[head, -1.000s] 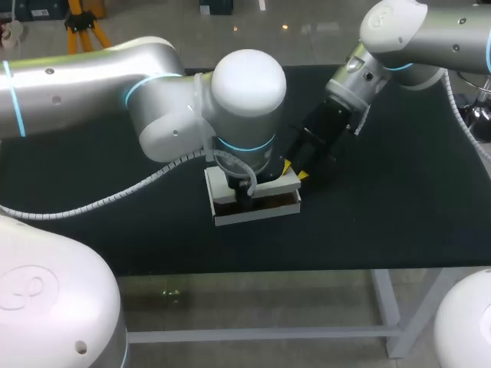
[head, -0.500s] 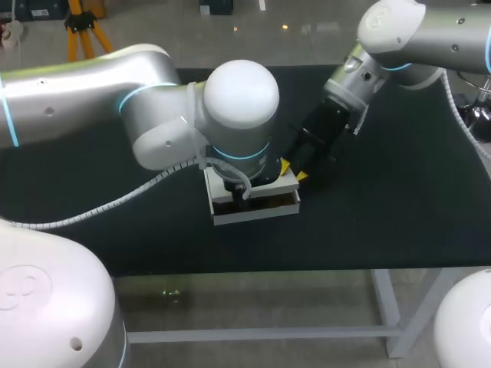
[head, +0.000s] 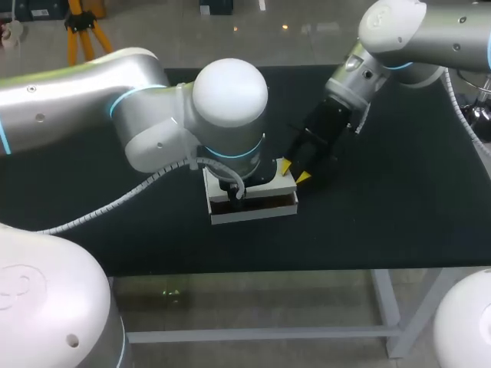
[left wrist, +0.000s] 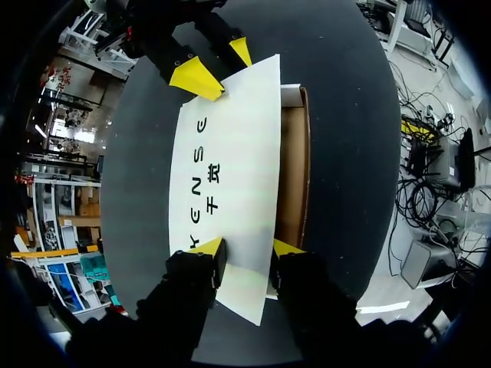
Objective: Assemble the packaging by folding the flat box into shape, placing the metal phone stand inside, and closing the box properly
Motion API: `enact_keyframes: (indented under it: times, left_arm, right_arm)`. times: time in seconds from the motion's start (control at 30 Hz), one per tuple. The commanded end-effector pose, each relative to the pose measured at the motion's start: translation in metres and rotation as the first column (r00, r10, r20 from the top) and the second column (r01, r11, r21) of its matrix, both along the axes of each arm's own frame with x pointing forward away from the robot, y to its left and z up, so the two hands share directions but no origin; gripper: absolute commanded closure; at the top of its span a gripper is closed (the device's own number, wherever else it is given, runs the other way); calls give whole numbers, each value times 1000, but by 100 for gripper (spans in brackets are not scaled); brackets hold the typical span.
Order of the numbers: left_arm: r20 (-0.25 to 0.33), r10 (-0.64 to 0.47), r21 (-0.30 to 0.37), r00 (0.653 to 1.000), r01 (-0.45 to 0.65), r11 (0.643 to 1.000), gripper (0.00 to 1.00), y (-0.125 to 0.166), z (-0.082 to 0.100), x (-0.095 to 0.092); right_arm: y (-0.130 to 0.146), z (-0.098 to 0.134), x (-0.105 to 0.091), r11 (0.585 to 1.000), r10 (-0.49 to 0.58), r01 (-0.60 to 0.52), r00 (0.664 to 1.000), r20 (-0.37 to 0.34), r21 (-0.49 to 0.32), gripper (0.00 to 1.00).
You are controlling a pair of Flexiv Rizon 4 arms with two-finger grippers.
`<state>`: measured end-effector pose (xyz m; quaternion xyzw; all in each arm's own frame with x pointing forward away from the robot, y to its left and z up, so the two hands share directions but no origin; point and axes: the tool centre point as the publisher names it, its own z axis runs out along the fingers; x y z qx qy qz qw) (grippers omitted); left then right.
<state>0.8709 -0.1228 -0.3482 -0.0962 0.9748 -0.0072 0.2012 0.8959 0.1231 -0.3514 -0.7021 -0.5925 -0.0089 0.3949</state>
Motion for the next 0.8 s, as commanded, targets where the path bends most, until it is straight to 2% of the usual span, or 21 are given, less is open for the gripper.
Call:
enact_keyframes:
  times: [0.03,0.8]
  left_arm:
    - [2,-2,0,1000,2,1000,63,-1,-5,-1]
    - [-13,-29,3,1000,29,1000,64,-3,-18,-8]
  right_arm:
    - [0,1,-1,1000,-1,1,1000,2,-2,61]
    - [3,-4,-3,1000,10,-10,1000,-13,-1,62]
